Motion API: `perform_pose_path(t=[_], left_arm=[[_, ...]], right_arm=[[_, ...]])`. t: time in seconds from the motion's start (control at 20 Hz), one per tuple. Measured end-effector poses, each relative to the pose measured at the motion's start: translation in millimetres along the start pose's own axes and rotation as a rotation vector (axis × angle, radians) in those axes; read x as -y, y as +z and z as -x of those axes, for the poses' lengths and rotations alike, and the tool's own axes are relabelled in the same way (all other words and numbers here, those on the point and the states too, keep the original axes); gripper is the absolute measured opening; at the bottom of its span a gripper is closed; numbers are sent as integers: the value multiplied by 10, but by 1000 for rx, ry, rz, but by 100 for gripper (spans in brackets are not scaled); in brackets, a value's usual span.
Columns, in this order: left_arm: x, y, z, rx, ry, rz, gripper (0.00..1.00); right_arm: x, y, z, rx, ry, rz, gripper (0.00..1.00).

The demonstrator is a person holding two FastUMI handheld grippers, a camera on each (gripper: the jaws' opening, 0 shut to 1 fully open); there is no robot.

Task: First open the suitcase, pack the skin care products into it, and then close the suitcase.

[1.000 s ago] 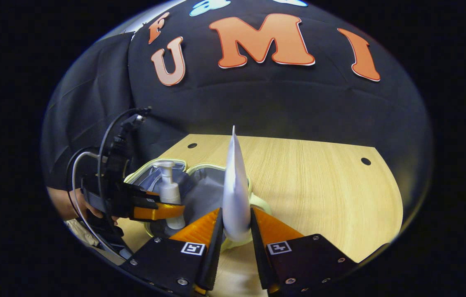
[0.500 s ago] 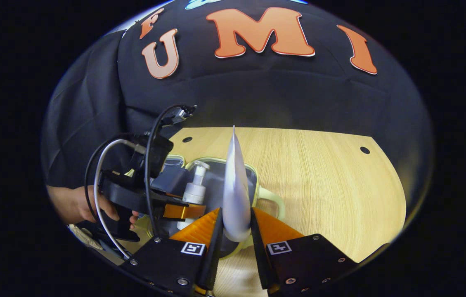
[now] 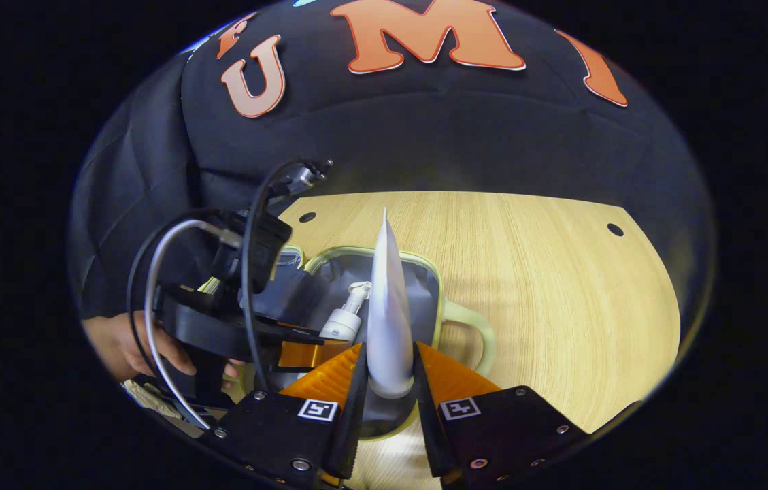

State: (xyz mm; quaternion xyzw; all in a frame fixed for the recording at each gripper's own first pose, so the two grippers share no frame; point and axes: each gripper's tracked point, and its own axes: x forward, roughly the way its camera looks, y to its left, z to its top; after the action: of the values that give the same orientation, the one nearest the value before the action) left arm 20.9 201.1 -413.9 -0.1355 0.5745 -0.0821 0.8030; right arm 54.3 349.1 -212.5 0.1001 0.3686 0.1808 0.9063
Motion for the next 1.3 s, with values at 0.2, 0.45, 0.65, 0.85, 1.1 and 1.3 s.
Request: perform_pose_path(t=[0.2, 0.45, 0.65, 0.85, 1.1, 1.3], left_arm=[[-47, 74, 522, 112, -50, 1, 88], [-618, 315, 1218, 302, 31, 1, 93], [-1370, 333, 1859, 370, 126, 95, 93], [-2250, 249, 2516, 408, 217, 239, 93], [-3176, 115, 2900, 456, 310, 349, 93], [-3555, 29, 2733, 472, 272, 435, 93]], right_arm=[[-70, -53, -112, -45, 20, -4, 41], [-95, -166, -285, -116, 32, 4, 41], [-116, -347, -421, -199, 21, 21, 41], [-93, -327, -674, -217, -41, 9, 41], [-81, -462, -792, -269, -74, 28, 41], [-41, -223, -708, -194, -76, 0, 41]])
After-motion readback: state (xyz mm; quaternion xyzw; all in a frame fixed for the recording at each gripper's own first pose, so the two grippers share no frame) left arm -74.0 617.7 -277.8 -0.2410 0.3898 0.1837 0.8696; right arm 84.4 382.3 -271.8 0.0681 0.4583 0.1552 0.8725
